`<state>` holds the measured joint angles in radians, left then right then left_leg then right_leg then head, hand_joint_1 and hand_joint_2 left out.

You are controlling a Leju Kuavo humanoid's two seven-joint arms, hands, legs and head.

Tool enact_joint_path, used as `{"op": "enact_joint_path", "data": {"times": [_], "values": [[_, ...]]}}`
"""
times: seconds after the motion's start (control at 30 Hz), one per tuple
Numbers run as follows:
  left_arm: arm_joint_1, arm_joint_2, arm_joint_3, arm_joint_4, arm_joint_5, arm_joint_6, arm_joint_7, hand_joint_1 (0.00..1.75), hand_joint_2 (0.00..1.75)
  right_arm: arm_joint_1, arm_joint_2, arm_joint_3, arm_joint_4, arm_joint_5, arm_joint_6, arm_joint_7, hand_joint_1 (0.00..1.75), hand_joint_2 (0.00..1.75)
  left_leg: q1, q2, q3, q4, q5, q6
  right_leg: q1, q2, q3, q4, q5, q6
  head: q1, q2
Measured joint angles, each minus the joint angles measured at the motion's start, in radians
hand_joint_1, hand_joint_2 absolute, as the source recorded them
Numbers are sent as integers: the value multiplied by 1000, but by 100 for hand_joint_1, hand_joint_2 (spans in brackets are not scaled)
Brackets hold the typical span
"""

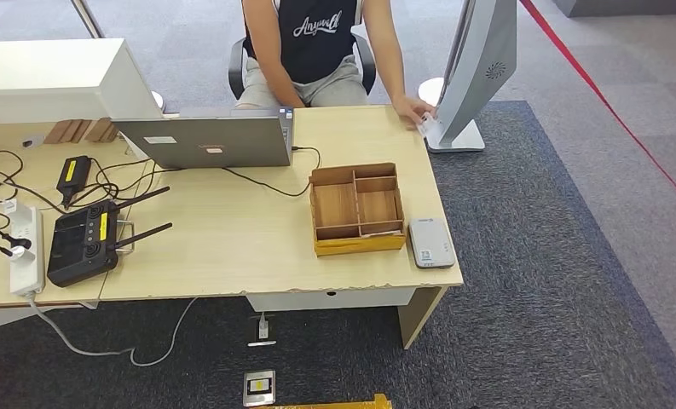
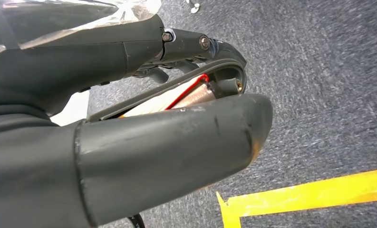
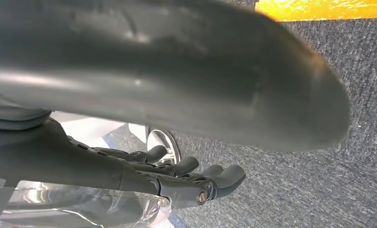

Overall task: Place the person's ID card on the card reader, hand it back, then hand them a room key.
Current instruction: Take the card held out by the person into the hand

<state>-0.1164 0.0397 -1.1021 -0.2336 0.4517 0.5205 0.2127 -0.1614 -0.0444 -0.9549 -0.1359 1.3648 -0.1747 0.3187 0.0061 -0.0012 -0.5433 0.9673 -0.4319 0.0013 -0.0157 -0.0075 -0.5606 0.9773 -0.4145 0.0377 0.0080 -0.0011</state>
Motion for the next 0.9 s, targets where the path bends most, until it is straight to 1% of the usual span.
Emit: {"op": "enact_joint_path", "data": {"times": [0.03, 0.13, 0.27, 0.33, 0.5, 0.63, 0.77, 0.83, 0.9], "values": [[0, 0, 0, 0, 2, 0, 0, 0, 0, -2, 0, 0, 0, 1, -1, -2, 0, 175, 0, 0, 0, 0, 0, 0, 0, 0, 0, 0, 0, 0, 0, 0], [0, 1, 0, 3, 5, 1, -3, 0, 0, -10, -3, 0, -1, -14, -14, -25, 0, 175, 0, 0, 0, 0, 0, 0, 0, 0, 0, 0, 0, 0, 0, 0], [0, 4, 0, 5, -2, -7, -14, 0, 0, -44, -21, -11, -3, -83, -61, -110, 0, 175, 0, 0, -1, 0, 0, 0, -1, 0, 0, 0, 1, 0, 0, 0], [0, 6, 0, 5, -5, -9, -18, 0, 0, -89, -48, -14, -8, -75, -84, -136, 0, 175, -1, 1, -1, 0, 1, 1, -2, 1, 0, 0, 2, 0, 0, 0], [-3, 8, -3, 6, -20, -18, -16, 0, 0, -250, -139, -11, -35, -31, -88, -162, 0, 175, -3, 2, -2, 1, 4, 3, -3, 1, -1, 0, 5, 4, 0, 0], [-3, 9, -8, 6, -31, -18, -22, 0, 0, -362, -192, 7, -54, -3, -79, -174, 0, 175, -4, 2, -2, 1, 6, 3, -4, 1, -2, 0, 7, 4, 0, 0], [-3, 9, -11, 7, -34, -19, -23, 0, 0, -451, -232, 40, -72, 19, -66, -155, 0, 175, -4, 1, -3, 1, 7, 3, -4, 1, -2, 0, 8, 3, 0, 0], [-2, 9, -14, 7, -34, -23, -18, 0, 0, -486, -244, 61, -82, 22, -75, -141, 0, 175, -4, 1, -3, 1, 7, 3, -4, 1, -2, 0, 8, 3, 0, 0], [-2, 9, -17, 7, -33, -26, -10, 0, 0, -521, -252, 79, -93, 3, -107, -137, 0, 175, -4, 1, -4, 1, 7, 3, -4, 0, -3, 1, 8, 3, 0, 0]]}}
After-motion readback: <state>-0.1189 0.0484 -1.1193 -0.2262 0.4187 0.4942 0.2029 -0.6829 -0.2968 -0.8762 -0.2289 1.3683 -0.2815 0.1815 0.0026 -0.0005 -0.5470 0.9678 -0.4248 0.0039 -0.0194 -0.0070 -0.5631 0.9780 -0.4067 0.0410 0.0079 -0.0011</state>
